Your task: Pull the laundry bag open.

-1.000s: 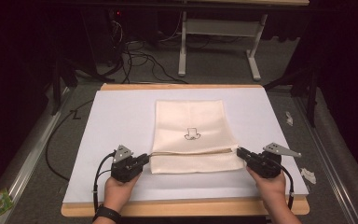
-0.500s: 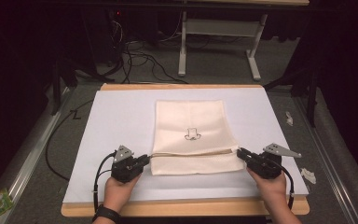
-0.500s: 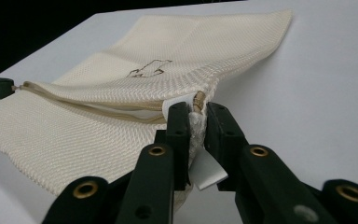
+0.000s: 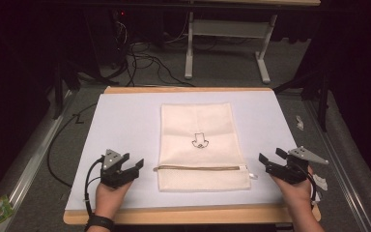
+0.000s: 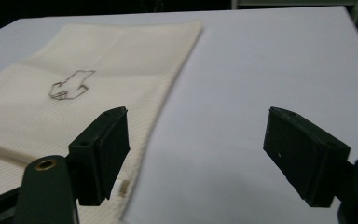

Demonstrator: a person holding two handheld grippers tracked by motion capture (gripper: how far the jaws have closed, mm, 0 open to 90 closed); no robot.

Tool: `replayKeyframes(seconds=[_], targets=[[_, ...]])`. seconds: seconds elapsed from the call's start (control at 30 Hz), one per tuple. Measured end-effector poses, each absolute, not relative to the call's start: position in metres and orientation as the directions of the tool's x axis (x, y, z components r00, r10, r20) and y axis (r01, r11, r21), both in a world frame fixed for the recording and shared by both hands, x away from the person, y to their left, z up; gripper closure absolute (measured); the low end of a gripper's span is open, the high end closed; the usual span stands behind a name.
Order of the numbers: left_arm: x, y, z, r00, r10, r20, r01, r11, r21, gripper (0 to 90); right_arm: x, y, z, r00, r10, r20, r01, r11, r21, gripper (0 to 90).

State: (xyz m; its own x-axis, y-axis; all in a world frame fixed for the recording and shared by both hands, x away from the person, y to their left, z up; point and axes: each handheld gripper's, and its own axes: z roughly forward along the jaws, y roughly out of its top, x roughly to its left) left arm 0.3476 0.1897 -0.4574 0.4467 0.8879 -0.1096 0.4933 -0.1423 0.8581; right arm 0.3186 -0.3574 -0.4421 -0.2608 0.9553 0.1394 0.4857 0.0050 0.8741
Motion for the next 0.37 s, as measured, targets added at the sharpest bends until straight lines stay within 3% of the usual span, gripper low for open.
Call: replayKeyframes(seconds=[0.17,0.37], targets=[[0.348,0.223,-0.455,0.35,0.925,-0.15,0.501,-0.05,0.864,36.1,0.321,-0.373,-0.446,-0.203,0.967,0.151,0.496,-0.032,0.868,22.0],[0.347,0.236,-0.454,0.316,0.934,-0.166,0.5,-0.015,0.866,36.4,0.322,-0.374,-0.447,-0.193,0.97,0.15,0.501,-0.034,0.865,23.0]])
